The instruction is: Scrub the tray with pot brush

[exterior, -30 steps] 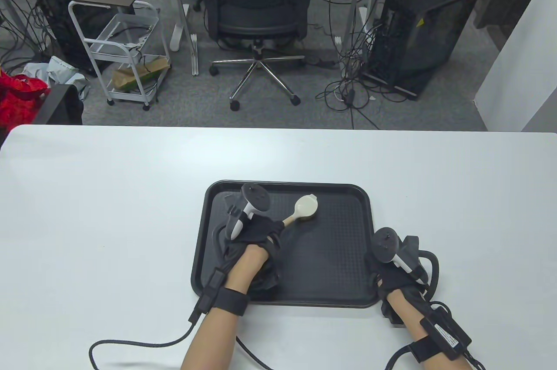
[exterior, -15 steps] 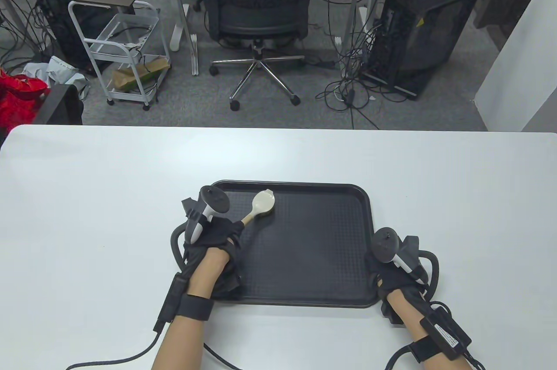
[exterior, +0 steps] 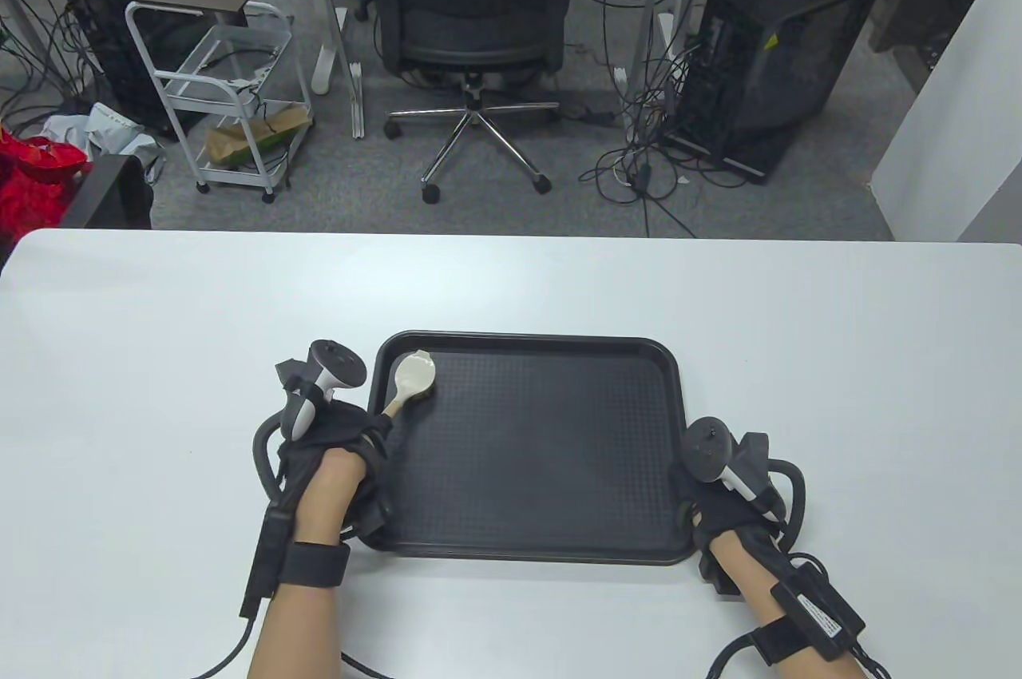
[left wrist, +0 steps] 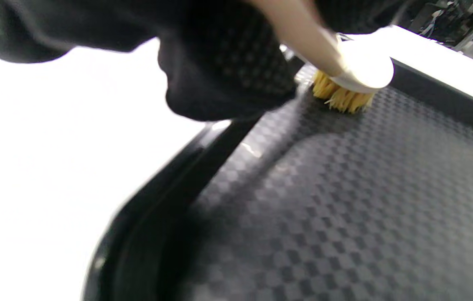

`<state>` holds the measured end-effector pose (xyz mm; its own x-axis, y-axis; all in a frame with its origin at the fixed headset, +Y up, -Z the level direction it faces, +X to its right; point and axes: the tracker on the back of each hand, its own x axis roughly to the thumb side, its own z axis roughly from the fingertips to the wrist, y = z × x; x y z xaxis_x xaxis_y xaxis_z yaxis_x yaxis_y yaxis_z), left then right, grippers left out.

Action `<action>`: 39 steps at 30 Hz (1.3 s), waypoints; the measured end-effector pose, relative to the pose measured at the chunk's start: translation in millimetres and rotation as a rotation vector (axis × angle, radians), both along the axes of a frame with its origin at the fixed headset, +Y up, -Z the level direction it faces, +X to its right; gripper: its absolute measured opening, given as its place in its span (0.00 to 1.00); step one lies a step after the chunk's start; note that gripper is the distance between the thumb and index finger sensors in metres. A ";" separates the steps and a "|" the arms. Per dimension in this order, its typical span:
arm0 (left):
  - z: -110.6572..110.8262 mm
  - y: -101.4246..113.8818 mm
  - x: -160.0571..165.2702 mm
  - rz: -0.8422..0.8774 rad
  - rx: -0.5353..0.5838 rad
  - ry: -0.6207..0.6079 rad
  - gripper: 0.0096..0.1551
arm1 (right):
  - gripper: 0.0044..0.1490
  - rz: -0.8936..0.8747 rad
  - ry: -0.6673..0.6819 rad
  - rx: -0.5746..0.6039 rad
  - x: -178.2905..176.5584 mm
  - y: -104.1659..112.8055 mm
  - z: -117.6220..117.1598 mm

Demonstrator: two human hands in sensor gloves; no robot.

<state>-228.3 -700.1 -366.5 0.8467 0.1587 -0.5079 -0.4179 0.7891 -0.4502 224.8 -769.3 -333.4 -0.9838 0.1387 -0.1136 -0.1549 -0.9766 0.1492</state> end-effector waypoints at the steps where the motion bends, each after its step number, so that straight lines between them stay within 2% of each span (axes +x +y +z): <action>1: 0.5 0.8 -0.7 -0.006 -0.004 0.002 0.36 | 0.37 -0.001 0.000 0.000 0.1 0.0 -0.1; 4: 1.1 8.8 -1.3 -0.030 0.058 0.001 0.36 | 0.37 -0.001 0.000 0.000 0.2 0.0 0.0; 8: 1.4 14.0 11.6 0.094 0.145 -0.052 0.35 | 0.37 -0.001 0.000 0.000 0.3 0.0 -0.1; 12: -0.8 14.0 46.5 0.254 0.233 -0.157 0.35 | 0.37 -0.002 0.000 0.000 0.2 0.0 0.0; 15: 0.6 5.5 79.4 0.404 0.225 -0.228 0.36 | 0.37 -0.002 0.000 0.000 0.4 0.0 0.0; 20: 3.4 -9.4 124.5 0.481 0.218 -0.308 0.36 | 0.37 0.001 0.000 0.001 0.2 0.1 0.0; 29: 15.9 -25.4 185.8 0.426 0.192 -0.431 0.36 | 0.37 0.001 0.000 0.001 0.3 0.0 0.0; 39: 21.7 -40.3 205.2 0.403 0.202 -0.452 0.36 | 0.37 0.001 0.001 0.000 0.1 0.0 0.0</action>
